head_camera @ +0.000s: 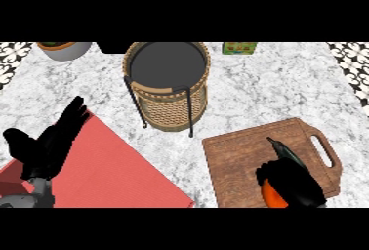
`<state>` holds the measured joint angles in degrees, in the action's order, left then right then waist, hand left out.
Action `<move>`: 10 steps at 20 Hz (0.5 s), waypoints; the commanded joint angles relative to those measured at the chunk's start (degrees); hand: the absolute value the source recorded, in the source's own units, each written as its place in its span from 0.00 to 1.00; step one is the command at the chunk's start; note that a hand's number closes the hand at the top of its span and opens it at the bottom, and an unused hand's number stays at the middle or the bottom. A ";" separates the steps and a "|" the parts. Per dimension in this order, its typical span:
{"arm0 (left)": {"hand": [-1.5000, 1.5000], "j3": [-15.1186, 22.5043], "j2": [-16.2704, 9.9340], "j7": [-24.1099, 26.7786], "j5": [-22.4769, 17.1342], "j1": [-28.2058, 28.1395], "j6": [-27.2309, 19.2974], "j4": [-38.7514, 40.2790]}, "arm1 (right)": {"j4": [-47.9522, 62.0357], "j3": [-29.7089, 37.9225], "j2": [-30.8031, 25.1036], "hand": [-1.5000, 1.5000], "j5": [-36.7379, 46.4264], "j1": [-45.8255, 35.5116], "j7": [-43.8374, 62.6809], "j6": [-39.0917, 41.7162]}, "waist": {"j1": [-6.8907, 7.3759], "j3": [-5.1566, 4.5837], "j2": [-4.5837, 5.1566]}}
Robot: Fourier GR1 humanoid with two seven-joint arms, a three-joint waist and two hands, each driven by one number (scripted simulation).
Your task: Pick the squash from the cutting board and place it in the tiered basket
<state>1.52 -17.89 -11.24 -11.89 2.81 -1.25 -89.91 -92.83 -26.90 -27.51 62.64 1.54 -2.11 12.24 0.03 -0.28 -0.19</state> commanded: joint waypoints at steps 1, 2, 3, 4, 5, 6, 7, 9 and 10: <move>0.50 -1.76 -0.14 -1.53 -0.29 -1.22 0.66 -3.37 | 2.43 -1.13 -0.20 1.00 4.67 2.93 -3.87 -6.90 | 0.02 0.30 0.13; 0.50 -1.39 0.80 -1.76 0.53 0.34 1.13 -1.88 | 3.01 -0.66 2.01 1.00 5.31 -0.23 -3.05 -4.15 | 0.02 0.29 0.17; 0.50 -1.07 1.19 -1.73 0.82 -1.47 1.12 -3.36 | 4.73 -0.45 2.71 1.00 5.83 -0.13 -4.04 -6.36 | 0.09 0.29 0.16; 0.50 -2.65 -0.22 -1.66 0.24 0.91 2.03 -0.62 | 0.94 2.90 0.54 1.00 3.76 2.80 -1.42 -4.76 | -0.21 0.28 0.15; 0.50 -2.36 0.62 -1.06 0.56 3.16 1.02 1.51 | 5.75 5.33 1.00 1.00 3.32 0.57 -0.72 -5.90 | -0.27 0.29 0.25; 0.50 -1.18 1.54 -0.59 1.27 1.89 0.07 0.63 | 5.35 11.80 -1.96 1.00 -1.72 -4.34 -0.37 0.76 | -0.06 0.27 0.33; 0.50 -1.00 0.54 -1.18 0.04 0.99 2.16 -0.54 | 11.75 13.51 1.13 1.00 -0.91 -6.08 2.21 -2.57 | 0.68 0.33 0.48; 0.50 -1.67 0.88 0.09 1.32 2.06 0.62 1.58 | 15.90 20.88 -2.37 1.00 -4.21 -7.59 2.37 -2.33 | 0.31 0.35 0.74; 0.50 -1.61 0.65 -1.24 0.14 0.72 1.67 -0.42 | 17.33 20.52 -0.27 1.00 -3.24 -8.87 3.99 -3.50 | 0.74 0.34 0.41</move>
<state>0.13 -17.14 -12.17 -11.29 4.21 -0.26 -89.88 -82.48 -13.71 -27.86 61.41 -3.39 -0.82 9.61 0.32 -0.14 0.11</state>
